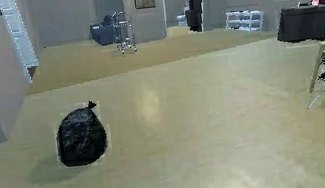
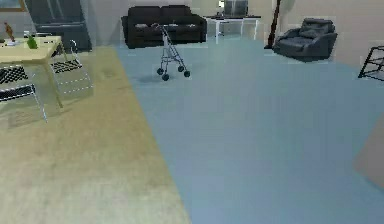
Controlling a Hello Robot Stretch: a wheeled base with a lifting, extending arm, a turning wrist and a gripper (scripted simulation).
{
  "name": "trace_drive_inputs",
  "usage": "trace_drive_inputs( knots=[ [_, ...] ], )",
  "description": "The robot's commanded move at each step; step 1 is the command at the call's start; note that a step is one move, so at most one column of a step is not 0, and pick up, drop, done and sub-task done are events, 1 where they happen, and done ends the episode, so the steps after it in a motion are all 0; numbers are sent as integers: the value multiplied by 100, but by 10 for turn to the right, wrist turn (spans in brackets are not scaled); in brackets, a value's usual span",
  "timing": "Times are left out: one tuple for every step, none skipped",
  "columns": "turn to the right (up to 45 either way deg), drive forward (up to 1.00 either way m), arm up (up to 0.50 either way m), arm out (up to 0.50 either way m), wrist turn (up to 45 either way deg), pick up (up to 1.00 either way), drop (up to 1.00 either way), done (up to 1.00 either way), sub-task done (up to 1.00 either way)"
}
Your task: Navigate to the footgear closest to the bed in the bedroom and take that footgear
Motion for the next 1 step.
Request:
trace_drive_inputs(
  knots=[
    [0,100,0,0,0,0,0,0,0]
  ],
)
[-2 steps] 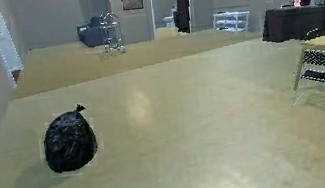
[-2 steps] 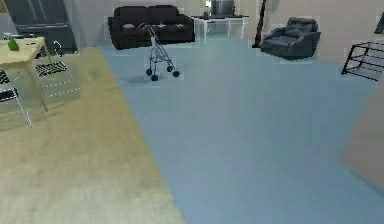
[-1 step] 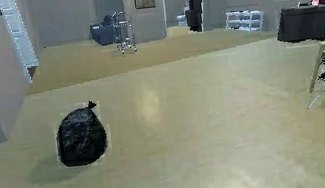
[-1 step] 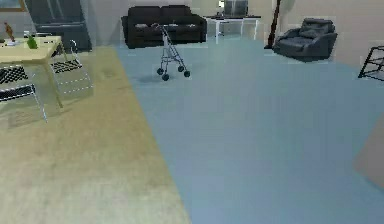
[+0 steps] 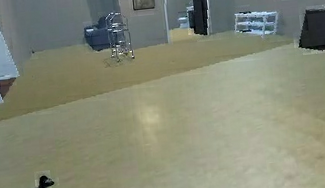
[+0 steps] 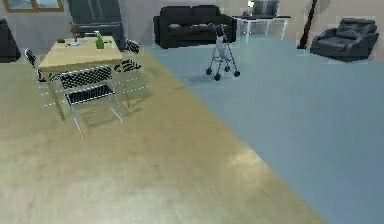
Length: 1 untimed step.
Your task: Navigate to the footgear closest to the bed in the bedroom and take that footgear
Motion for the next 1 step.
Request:
trace_drive_inputs(
  knots=[
    [0,75,0,0,0,0,0,0,0]
  ],
)
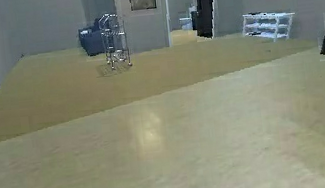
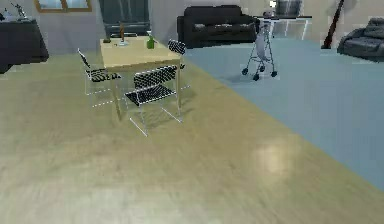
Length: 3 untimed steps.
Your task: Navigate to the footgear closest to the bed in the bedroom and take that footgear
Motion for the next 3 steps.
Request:
trace_drive_inputs(
  knots=[
    [-330,0,0,0,0,0,0,0,0],
    [0,85,0,0,0,0,0,0,0],
    [-60,0,0,0,0,0,0,0,0]
  ],
)
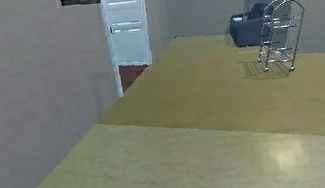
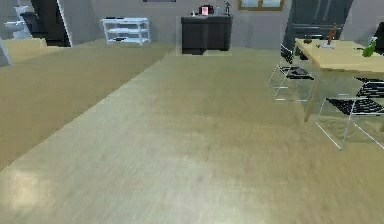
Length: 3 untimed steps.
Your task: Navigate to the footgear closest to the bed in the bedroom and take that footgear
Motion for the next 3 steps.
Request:
trace_drive_inputs(
  knots=[
    [0,100,0,0,0,0,0,0,0],
    [-30,0,0,0,0,0,0,0,0],
    [0,100,0,0,0,0,0,0,0]
  ],
)
